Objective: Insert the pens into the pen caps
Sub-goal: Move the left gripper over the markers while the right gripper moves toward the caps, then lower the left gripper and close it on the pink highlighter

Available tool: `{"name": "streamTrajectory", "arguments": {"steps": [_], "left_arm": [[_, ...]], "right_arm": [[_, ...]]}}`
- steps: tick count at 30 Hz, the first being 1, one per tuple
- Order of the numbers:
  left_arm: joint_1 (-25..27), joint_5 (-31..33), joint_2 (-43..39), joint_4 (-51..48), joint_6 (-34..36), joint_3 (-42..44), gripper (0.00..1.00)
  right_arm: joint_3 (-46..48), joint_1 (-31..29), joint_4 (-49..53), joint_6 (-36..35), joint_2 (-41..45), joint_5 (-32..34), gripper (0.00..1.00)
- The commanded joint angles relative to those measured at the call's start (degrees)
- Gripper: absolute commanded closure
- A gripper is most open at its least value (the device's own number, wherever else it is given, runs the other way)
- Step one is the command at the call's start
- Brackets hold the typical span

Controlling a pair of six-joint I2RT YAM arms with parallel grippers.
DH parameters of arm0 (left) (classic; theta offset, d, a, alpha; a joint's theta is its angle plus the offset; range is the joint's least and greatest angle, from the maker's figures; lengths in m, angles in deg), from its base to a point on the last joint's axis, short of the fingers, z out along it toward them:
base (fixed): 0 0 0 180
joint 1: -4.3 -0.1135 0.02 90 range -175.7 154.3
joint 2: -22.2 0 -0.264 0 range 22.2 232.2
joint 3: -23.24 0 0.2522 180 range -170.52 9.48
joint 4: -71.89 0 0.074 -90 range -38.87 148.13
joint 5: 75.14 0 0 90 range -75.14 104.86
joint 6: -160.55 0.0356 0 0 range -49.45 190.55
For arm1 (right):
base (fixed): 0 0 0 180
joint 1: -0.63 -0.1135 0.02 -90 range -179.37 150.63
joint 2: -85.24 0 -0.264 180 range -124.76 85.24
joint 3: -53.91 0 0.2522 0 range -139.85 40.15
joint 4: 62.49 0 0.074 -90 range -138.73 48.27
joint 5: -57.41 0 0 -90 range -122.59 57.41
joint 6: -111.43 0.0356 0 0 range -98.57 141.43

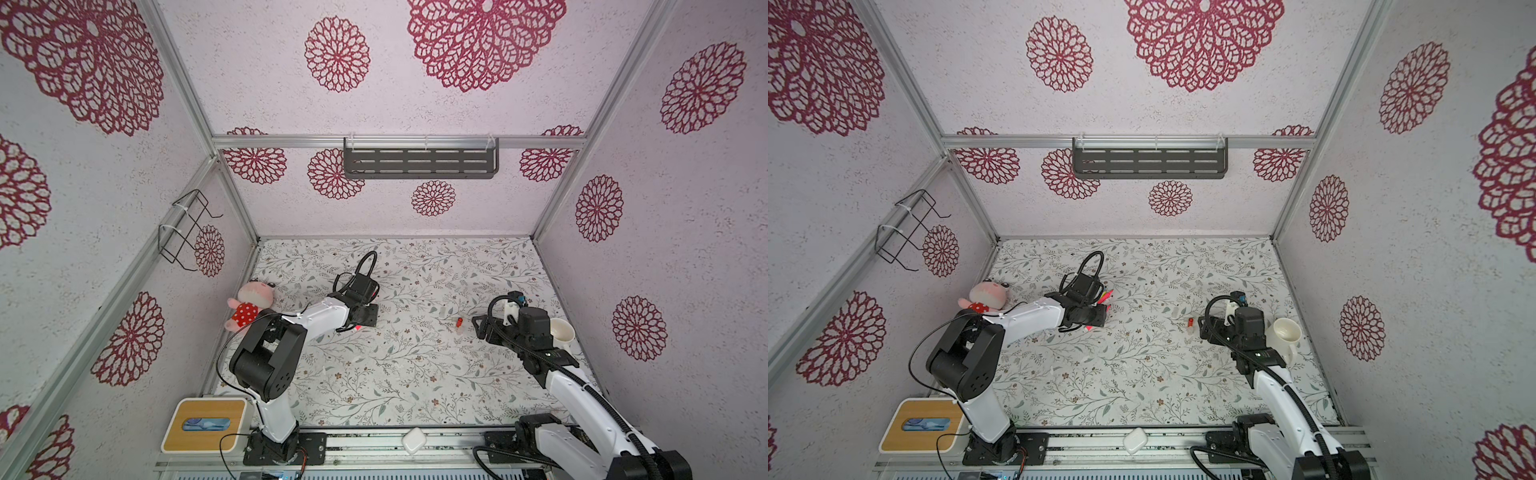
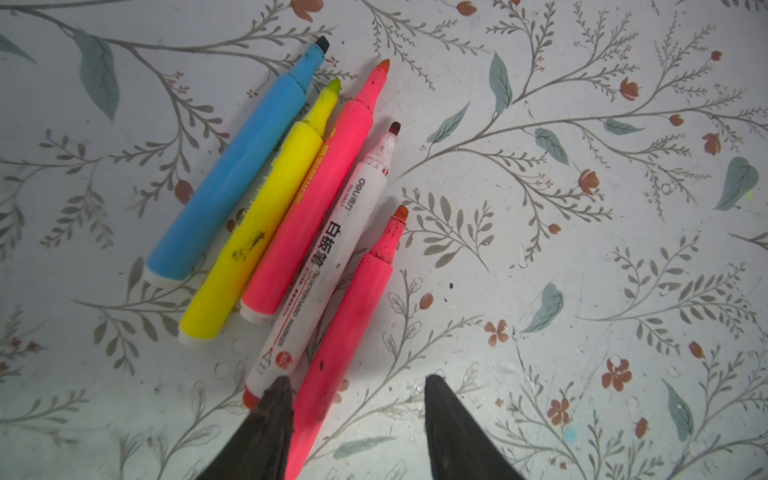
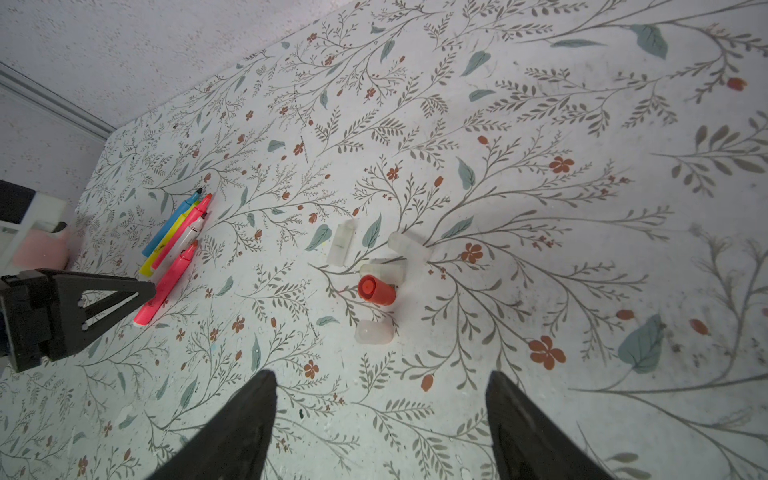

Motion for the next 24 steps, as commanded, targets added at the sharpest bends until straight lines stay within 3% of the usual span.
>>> {"name": "streamTrajectory", "arguments": {"steps": [1, 24], "left_arm": [[-0.3, 0.08, 1.5, -0.5, 1.18, -1.8, 0.47], [-0.33, 1.18, 4.59, -2.53, 1.86, -2.69, 0.52]], "right_arm": [[-2.93, -0.58, -0.51, -0.31, 0.99, 1.41, 0.19], [-1.26, -0.94, -0.06, 0.39, 4.18, 1.66, 0.21]]}}
